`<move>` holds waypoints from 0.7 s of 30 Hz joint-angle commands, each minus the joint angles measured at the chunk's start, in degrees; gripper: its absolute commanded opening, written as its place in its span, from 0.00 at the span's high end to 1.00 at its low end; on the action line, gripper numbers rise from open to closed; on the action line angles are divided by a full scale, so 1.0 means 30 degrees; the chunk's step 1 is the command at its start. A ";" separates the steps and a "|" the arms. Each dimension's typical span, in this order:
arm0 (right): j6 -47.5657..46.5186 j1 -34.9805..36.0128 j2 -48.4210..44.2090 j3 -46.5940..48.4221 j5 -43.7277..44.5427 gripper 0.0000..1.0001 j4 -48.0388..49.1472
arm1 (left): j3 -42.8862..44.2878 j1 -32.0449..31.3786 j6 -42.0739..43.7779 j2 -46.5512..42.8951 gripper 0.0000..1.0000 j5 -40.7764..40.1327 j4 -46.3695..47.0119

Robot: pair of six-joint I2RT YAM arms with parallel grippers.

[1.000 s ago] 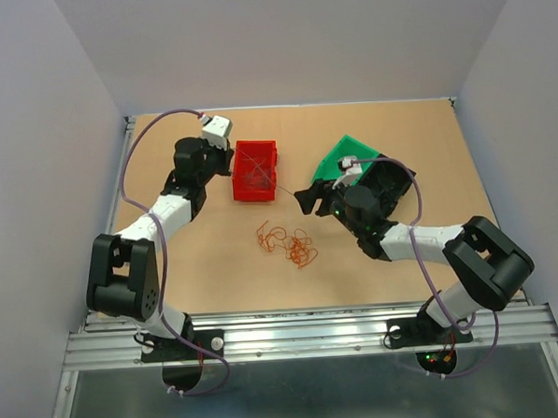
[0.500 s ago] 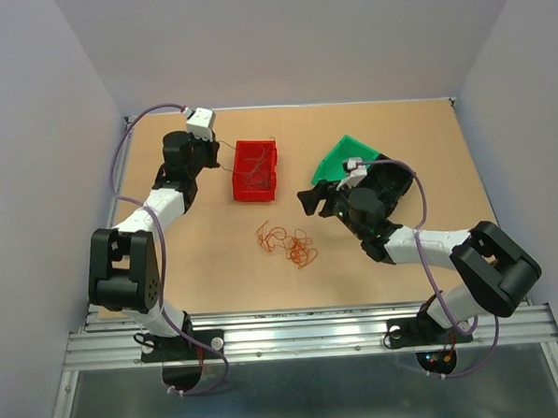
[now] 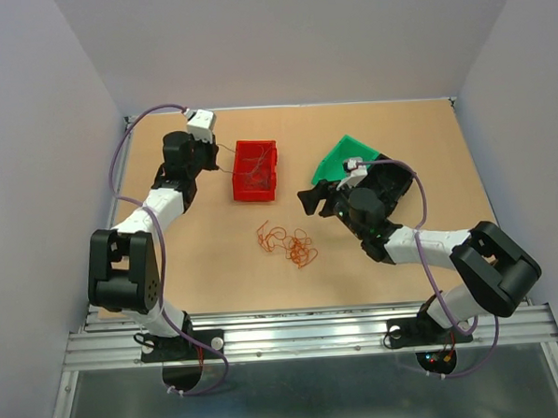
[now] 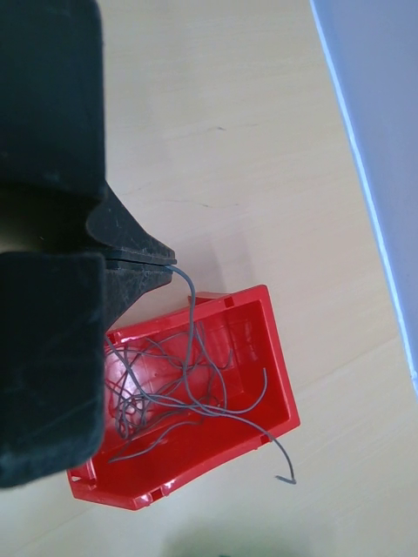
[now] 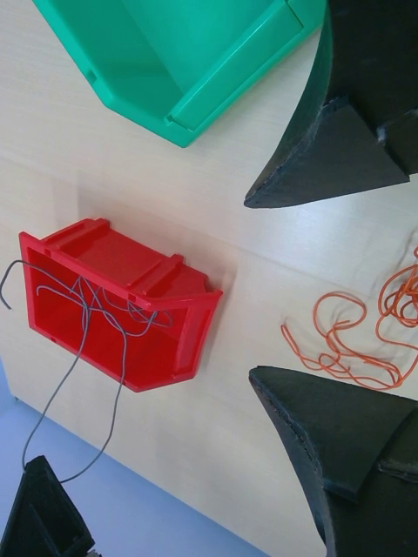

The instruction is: Untangle the cables

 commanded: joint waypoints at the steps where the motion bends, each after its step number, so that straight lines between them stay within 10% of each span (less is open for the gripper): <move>1: 0.0016 0.0103 -0.0450 -0.0408 0.0325 0.22 0.0513 | 0.0727 -0.0071 0.0543 -0.1018 1.00 -0.0097 -0.0186; 21: -0.0043 0.0074 0.0692 0.0325 0.0119 0.22 0.0513 | 0.3685 -0.3175 -0.0832 0.2614 1.00 -0.3905 -0.3440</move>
